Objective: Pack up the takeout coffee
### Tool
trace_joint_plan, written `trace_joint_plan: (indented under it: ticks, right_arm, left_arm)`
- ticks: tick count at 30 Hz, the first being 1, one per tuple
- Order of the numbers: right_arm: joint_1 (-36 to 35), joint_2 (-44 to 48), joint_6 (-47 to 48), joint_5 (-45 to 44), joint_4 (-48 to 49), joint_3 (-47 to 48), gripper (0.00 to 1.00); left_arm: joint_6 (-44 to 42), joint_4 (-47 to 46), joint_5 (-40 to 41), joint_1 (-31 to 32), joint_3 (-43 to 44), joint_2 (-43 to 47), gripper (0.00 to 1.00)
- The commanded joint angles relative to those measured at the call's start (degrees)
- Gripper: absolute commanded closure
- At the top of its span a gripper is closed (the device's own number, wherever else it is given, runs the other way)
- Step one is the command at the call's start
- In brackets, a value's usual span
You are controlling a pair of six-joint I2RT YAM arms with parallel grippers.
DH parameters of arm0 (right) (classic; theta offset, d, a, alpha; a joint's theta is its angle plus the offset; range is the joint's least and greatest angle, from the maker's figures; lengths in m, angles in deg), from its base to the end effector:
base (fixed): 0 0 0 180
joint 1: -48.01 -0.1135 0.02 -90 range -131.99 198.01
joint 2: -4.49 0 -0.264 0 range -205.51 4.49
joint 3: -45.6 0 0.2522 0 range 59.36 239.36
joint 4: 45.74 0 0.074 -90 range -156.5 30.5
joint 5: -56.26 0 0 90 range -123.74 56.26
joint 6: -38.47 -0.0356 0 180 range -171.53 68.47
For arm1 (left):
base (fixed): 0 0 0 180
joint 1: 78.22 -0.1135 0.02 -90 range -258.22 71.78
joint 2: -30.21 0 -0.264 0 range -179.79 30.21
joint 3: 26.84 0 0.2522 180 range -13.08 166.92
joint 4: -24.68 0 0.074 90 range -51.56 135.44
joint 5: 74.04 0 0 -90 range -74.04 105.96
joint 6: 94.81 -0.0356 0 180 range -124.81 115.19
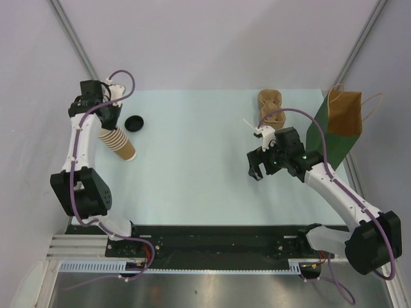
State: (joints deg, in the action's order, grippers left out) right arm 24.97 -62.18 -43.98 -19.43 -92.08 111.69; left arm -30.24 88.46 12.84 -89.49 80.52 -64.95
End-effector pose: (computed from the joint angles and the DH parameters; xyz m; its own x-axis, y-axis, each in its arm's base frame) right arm 0.2190 0.1027 0.2741 -0.5961 -0.3919 -0.7008 -0.6183 0.7809 0.0892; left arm 0.3518 0.0681 0.3439 -0.7635 0.2851 -0.5795 0.1837 0.9561 0.2283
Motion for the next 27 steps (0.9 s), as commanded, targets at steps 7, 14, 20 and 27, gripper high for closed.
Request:
trace_joint_plan:
  ticks: [7,14,20,27]
  right_arm:
    - [-3.41,-5.48,-5.77,8.98,5.32,3.82,0.00]
    - [-4.46,-11.88,-17.01,20.04,14.89,6.20,0.00]
    - [-6.04,-19.45,-26.88,23.30,22.11,11.81,0.00]
    - [-8.85,-28.15,-36.63,24.54,29.49,19.55,0.00]
  left_arm:
    - [0.81,-3.17,2.06,11.26,-12.99,15.25,1.00]
    - [2.31,-4.05,2.50,21.18,-22.49,24.13,1.00]
    - [3.63,-5.11,3.03,28.48,-29.70,30.89,1.00]
    - [4.60,-3.70,1.62,29.20,-31.55,34.24,1.00]
